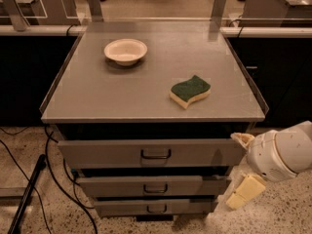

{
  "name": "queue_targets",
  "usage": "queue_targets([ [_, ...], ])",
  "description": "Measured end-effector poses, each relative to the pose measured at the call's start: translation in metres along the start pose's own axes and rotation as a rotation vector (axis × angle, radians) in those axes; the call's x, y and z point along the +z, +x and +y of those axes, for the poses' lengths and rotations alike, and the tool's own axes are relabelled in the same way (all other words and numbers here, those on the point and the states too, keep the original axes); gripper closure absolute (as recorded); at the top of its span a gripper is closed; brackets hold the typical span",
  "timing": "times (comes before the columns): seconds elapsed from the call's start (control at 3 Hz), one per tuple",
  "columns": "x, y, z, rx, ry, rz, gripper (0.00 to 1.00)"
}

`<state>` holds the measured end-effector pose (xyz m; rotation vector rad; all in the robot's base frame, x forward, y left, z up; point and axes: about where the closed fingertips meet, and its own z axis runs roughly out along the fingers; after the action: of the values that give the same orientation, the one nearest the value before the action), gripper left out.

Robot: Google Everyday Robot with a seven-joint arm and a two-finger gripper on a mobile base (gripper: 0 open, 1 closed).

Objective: Open top drawer

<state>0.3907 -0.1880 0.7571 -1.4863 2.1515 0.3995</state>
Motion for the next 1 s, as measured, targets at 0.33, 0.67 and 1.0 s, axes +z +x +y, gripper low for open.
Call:
queue_targets([
  [0.33,0.012,0.001,-0.011,-0.074,0.063,0.049,0.00],
  [0.67,0.019,0.004,-0.019,-0.106,0.091,0.088,0.00],
  [1.0,0.032,0.008,-0.033,-0.134,0.106,0.116,0.00],
])
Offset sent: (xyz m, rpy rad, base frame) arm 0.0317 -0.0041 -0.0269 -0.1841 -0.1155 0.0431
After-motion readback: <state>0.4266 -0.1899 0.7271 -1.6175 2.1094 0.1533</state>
